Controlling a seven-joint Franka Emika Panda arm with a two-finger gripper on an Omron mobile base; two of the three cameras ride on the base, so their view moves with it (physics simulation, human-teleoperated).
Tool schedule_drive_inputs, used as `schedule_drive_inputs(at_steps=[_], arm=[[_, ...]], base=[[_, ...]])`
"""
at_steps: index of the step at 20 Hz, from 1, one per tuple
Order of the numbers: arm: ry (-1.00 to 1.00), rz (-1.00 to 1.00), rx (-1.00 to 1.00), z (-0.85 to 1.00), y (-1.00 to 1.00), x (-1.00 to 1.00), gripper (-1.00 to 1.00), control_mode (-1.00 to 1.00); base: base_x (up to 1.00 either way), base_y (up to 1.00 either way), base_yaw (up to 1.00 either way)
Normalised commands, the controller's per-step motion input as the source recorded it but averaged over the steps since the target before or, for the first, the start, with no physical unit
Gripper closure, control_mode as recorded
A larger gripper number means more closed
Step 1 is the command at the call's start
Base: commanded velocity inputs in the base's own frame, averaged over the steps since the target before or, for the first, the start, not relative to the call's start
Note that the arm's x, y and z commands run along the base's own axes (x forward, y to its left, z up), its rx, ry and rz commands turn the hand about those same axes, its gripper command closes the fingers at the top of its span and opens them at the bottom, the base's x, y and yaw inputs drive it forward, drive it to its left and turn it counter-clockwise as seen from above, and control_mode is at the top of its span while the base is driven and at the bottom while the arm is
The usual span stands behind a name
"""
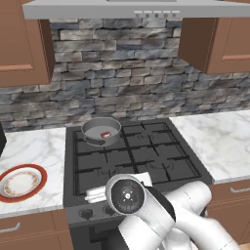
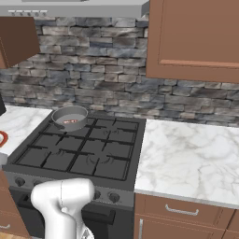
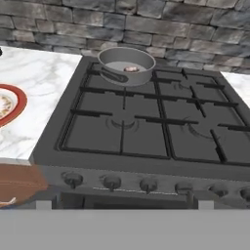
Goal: Retrieve the frozen meat and place it in the pot on a burner. Then turn the burner on.
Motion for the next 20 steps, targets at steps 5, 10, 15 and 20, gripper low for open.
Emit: schedule_drive_inputs(at_steps=[5,10,15,20], arm=[[-0.09,0.0,0.03,-0.11,0.01,0.28,-1.0,-1.0],[-0.08,0.0,0.09,-0.37,0.05,0.56,-1.0,-1.0],[-0.25,0.0,0.16,-0.5,0.09,0.36,-1.0,-1.0],[-0.29,0.0,0.24,-0.85,0.0,0.16,-1.0,-1.0]], base=[[0.0,0.0,0.0],[0.0,0.0,0.0],[0.0,0.0,0.0],[0.0,0.0,0.0]])
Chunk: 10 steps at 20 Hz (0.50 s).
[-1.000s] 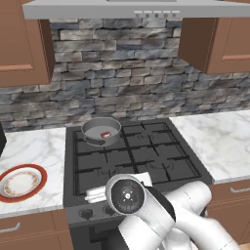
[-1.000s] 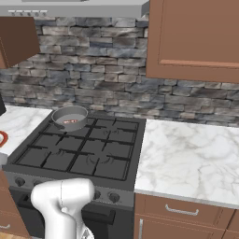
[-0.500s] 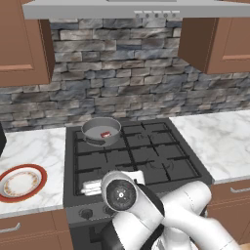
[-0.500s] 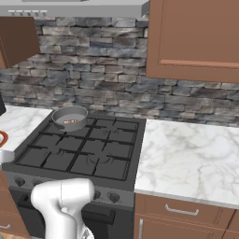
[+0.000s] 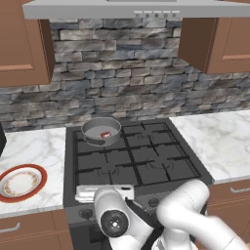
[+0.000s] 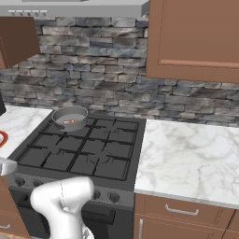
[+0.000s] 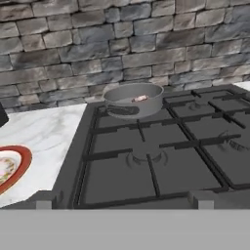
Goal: Retrieve the frozen meat and place it in the pot on a burner. Then turn the burner on.
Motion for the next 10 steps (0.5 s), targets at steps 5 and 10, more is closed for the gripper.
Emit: schedule_drive_inputs(at_steps=[5,10], arm=[[-0.22,-0.04,0.11,-0.41,0.0,0.0,-1.0,-1.0],[-0.24,-0.01,0.06,-0.34,0.0,-0.02,-1.0,-1.0]], base=[[0.0,0.0,0.0],[0.0,0.0,0.0]])
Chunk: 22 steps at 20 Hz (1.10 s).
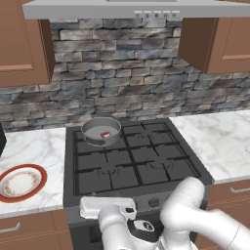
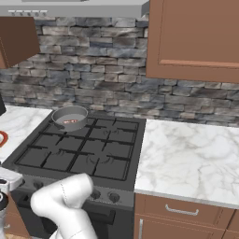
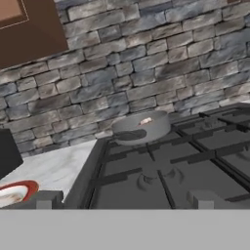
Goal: Retrieve the frozen meat and place it in the pot on a burner. Then turn the burner on.
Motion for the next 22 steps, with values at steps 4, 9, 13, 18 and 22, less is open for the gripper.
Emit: schedule_drive_inputs(at_steps=[4,9,13,18,22], arm=[[-0.01,0.0,-0.02,-0.28,0.0,-0.06,-1.0,-1.0],[0.0,0.0,-0.07,-0.25,0.0,-0.05,-1.0,-1.0],[0.01,-0.02,-0.05,-0.3,0.01,-0.24,-1.0,-1.0],[0.09,-0.13,0.0,-0.18,0.04,-0.62,-1.0,-1.0],[0.17,-0.1,0.0,-0.31,0.0,-0.14,-1.0,-1.0]], base=[[0.0,0.0,0.0],[0.0,0.0,0.0],[0.0,0.0,0.0],[0.0,0.0,0.0],[0.0,0.0,0.0]])
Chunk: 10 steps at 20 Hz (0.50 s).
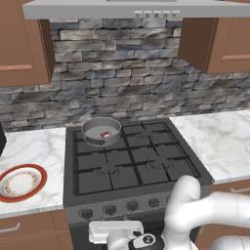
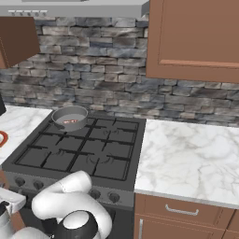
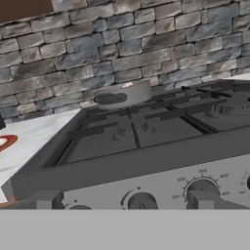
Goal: Retrieve the frozen meat and place it in the pot on a burner. Then turn the burner on.
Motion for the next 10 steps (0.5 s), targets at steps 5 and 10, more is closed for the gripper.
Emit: schedule_drive_inputs(at_steps=[5,10], arm=[[0.0,0.0,-0.01,-0.17,-0.06,0.04,-1.0,-1.0],[-0.02,0.0,0.0,-0.24,-0.16,0.05,-1.0,-1.0]], base=[[0.0,0.0,0.0],[0.0,0.0,0.0]])
